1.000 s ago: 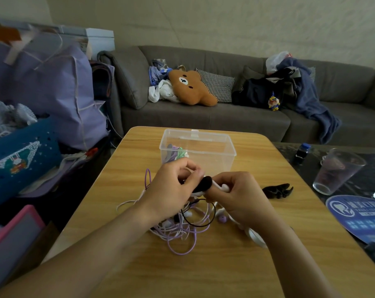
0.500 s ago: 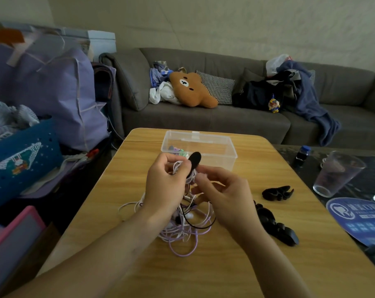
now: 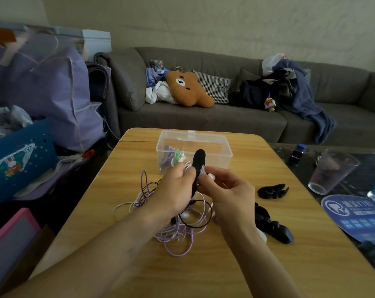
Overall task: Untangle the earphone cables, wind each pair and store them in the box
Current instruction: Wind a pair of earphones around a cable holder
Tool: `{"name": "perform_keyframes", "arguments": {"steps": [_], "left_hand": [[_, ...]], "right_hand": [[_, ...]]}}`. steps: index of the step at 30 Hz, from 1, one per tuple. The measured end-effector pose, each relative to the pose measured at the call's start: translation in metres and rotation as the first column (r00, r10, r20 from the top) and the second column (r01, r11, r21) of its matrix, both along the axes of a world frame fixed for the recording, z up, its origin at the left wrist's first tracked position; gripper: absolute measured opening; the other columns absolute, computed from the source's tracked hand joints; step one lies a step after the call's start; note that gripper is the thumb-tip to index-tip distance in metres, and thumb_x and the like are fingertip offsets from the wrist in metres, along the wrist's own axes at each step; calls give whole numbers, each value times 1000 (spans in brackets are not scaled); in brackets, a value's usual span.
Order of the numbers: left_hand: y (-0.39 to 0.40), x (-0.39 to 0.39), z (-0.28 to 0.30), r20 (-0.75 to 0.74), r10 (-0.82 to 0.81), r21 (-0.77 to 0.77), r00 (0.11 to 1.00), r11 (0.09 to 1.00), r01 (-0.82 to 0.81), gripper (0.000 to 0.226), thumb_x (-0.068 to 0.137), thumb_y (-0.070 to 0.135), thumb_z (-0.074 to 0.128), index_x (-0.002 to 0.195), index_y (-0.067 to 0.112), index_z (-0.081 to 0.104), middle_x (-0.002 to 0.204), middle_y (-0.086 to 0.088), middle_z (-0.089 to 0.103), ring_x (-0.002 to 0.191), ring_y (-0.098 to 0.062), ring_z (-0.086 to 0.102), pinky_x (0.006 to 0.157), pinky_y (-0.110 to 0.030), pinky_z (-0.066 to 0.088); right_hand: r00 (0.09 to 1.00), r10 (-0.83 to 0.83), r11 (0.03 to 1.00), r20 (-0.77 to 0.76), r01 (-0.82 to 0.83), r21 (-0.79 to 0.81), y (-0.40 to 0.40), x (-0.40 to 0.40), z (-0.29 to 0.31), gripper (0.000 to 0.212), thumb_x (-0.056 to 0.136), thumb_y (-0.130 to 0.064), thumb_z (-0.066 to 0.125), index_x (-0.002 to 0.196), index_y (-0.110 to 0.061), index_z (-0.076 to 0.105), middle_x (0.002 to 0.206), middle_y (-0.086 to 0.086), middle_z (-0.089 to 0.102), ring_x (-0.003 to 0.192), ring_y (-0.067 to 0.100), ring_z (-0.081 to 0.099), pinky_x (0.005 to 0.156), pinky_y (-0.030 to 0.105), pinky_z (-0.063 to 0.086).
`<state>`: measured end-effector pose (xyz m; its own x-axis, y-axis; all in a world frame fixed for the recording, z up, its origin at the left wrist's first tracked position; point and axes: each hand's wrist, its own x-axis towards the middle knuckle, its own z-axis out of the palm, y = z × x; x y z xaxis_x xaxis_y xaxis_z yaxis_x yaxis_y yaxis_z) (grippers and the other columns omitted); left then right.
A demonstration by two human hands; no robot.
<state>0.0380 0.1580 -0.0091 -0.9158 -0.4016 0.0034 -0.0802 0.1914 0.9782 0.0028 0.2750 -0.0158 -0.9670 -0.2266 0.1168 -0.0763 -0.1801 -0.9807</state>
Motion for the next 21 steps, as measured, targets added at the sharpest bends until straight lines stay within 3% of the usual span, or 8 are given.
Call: {"name": "perform_keyframes", "arguments": {"steps": [2,4,7,13,17,21], "left_hand": [[-6,1,3,29,-61,-64,998,996,63,21,104,25,47,113,19,64,101,-7,71,97,-23,69,86,-40,57],[-11,4,7,12,-81,11,997,997,81,18,100,19,54,114,19,66,99,-5,74,95,-22,71,85,-35,58],[-14,3,9,-15,9,158,1000,987,-7,12,100,16,54,108,19,62,106,-6,71,104,-21,67,97,-36,51],[-12,-1,2,-71,135,223,988,968,-116,22,100,16,54,121,10,54,110,-9,68,102,-22,68,97,-42,54],[-10,-2,1,-89,184,385,979,913,-137,26,101,14,53,125,4,52,109,-13,69,92,-21,73,87,-38,59],[-7,-4,4,-100,206,519,973,846,-126,26,104,15,48,124,-1,51,114,-19,67,91,-25,74,79,-33,60]], "right_hand": [[1000,-11,999,12,11,32,4,-3,1,12,81,-11,80,92,-15,76,77,7,76,71,21,75,45,18,47],[1000,1,997,8,-2,71,8,-7,3,11,80,-17,82,89,-17,76,75,7,75,60,17,69,41,18,41],[996,83,988,-23,-79,135,10,-7,7,12,79,-19,82,89,-15,77,73,3,74,54,7,63,40,14,41],[984,110,962,-142,-69,264,5,-3,6,12,89,-27,72,96,-21,79,78,-6,77,56,-3,63,43,8,40],[960,81,940,-268,15,340,1,-4,1,14,91,-30,70,102,-27,78,91,-10,73,78,2,67,64,23,54],[931,53,918,-362,97,384,-5,0,-3,25,83,-32,78,107,-31,76,97,-11,62,78,5,63,63,21,55]]}}
